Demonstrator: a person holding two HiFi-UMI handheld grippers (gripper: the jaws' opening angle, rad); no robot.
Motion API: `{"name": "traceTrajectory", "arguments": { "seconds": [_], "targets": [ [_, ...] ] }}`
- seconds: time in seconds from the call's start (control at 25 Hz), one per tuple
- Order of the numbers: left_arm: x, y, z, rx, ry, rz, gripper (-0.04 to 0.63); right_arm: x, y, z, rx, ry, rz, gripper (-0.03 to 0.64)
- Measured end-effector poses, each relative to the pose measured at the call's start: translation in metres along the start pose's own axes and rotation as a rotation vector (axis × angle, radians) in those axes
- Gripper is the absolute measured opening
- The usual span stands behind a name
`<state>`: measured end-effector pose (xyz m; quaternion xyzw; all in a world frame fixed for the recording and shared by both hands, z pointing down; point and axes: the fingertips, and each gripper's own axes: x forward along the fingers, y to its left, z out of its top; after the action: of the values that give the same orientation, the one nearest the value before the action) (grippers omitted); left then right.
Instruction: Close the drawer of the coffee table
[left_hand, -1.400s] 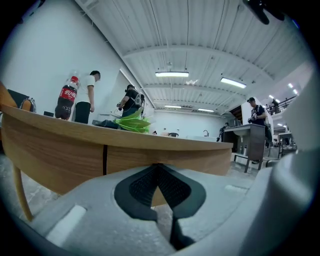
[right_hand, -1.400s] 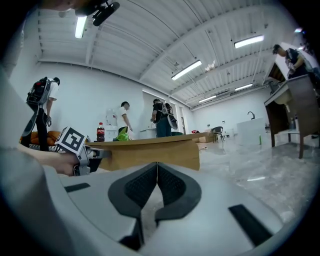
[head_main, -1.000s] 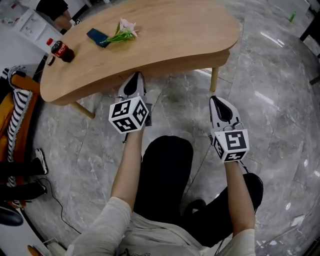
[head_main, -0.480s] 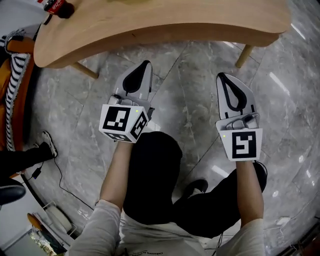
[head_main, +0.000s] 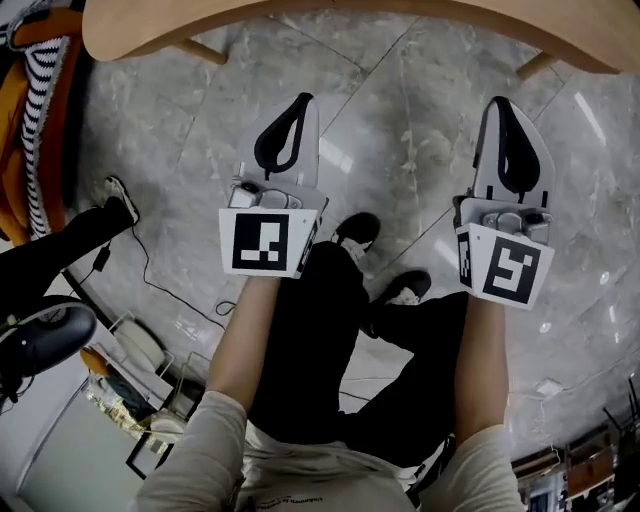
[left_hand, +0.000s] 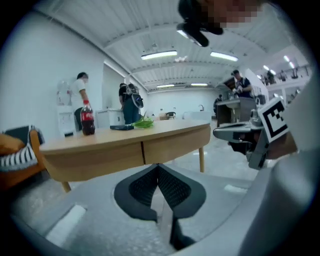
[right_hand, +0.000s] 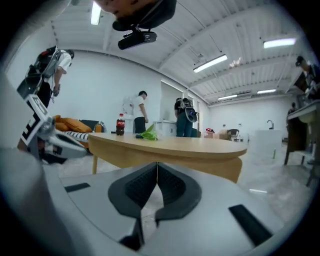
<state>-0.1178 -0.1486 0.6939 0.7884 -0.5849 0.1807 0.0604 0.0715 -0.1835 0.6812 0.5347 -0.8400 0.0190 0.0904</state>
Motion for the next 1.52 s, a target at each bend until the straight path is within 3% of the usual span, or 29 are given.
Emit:
{"name": "traceTrajectory", "arguments": {
  "seconds": [0.08,0.16,0.36,0.52,0.68,0.8,1.04,1.24,1.52],
  "targets": [
    [-0.025,-0.01,0.01,0.103,0.043,0.004,0.009,-0.017,0.0,-0.002,-0.009,0.027,-0.07,0.015],
    [-0.047,-0.021,0.015,0.133,0.12,-0.03,0.009,-0.037,0.004,-0.002,0.006,0.065,-0.115,0.015],
    [-0.083,-0.034,0.052,-0.032,0.151,-0.035,0.009,-0.075,0.047,0.009,0.077,0.145,-0.126,0.015],
    [-0.112,-0.065,0.085,-0.009,0.184,-0.105,0.009,-0.122,0.065,0.03,0.188,0.275,-0.145,0.015],
    [-0.152,-0.078,0.119,-0.037,0.21,-0.141,0.009,-0.146,0.065,0.087,0.21,0.27,-0.146,0.015],
    [-0.183,-0.082,0.151,-0.012,0.232,-0.156,0.009,-0.17,0.053,0.14,0.215,0.246,-0.177,0.015],
    [-0.216,-0.094,0.257,-0.026,0.176,-0.155,0.009,-0.23,0.033,0.237,0.153,0.31,-0.165,0.015],
    [-0.263,-0.095,0.334,-0.09,0.166,-0.201,0.009,-0.281,0.043,0.314,0.253,0.308,-0.14,0.015],
    [-0.327,-0.116,0.376,-0.192,0.139,-0.231,0.009,-0.328,0.058,0.348,0.379,0.329,-0.145,0.015]
  ]
}}
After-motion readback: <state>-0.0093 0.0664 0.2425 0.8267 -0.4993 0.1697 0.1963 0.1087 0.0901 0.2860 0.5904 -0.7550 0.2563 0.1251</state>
